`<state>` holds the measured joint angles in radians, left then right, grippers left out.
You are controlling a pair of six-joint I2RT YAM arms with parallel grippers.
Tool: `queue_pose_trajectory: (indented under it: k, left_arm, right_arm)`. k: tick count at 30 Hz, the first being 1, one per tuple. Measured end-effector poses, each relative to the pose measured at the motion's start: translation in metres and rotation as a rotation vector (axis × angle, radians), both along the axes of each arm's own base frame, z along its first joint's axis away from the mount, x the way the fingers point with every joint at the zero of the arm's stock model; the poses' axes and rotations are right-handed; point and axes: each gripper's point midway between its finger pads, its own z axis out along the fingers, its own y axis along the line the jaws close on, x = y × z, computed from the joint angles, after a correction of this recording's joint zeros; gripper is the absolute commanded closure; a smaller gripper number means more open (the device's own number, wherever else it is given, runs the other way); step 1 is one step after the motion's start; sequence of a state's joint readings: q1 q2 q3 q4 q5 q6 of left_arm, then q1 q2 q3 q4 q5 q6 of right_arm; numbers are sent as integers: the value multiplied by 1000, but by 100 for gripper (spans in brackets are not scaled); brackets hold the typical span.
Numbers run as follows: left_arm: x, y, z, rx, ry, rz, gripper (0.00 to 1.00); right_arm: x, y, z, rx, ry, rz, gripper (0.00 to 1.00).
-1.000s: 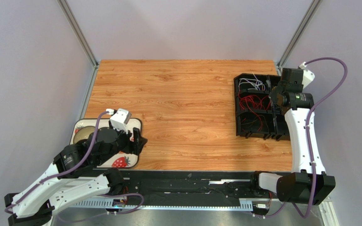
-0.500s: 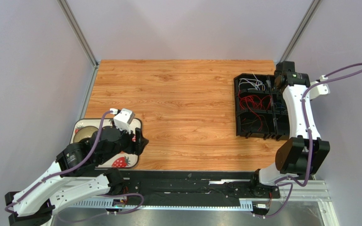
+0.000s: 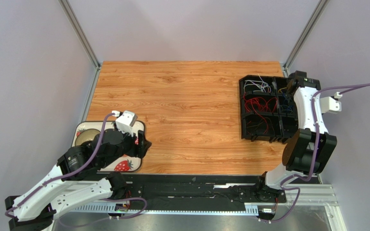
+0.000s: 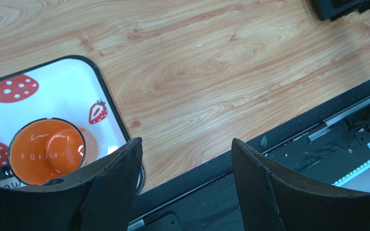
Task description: Untangle the cables
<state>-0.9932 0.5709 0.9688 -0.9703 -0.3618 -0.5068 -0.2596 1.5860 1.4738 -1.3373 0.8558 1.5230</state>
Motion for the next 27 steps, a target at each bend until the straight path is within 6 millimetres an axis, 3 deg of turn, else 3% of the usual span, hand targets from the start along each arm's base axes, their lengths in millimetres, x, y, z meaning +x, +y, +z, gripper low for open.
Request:
queue_pose_trajectory:
  k: [5, 8, 15, 25, 27]
  left_arm:
    - [2, -1, -2, 15, 5, 6, 25]
    - [3, -3, -6, 33, 18, 6, 26]
    - [5, -6, -10, 53, 31, 6, 26]
    - [5, -5, -10, 53, 30, 6, 26]
    - [5, -6, -10, 53, 30, 4, 26]
  right_arm:
    - [-26, 1, -26, 55, 110, 36, 94]
    - [-33, -1, -33, 72, 127, 46, 94]
    - [-22, -6, -32, 70, 111, 95, 100]
    - [2, -10, -23, 62, 37, 143, 100]
    - [6, -11, -20, 56, 20, 148, 94]
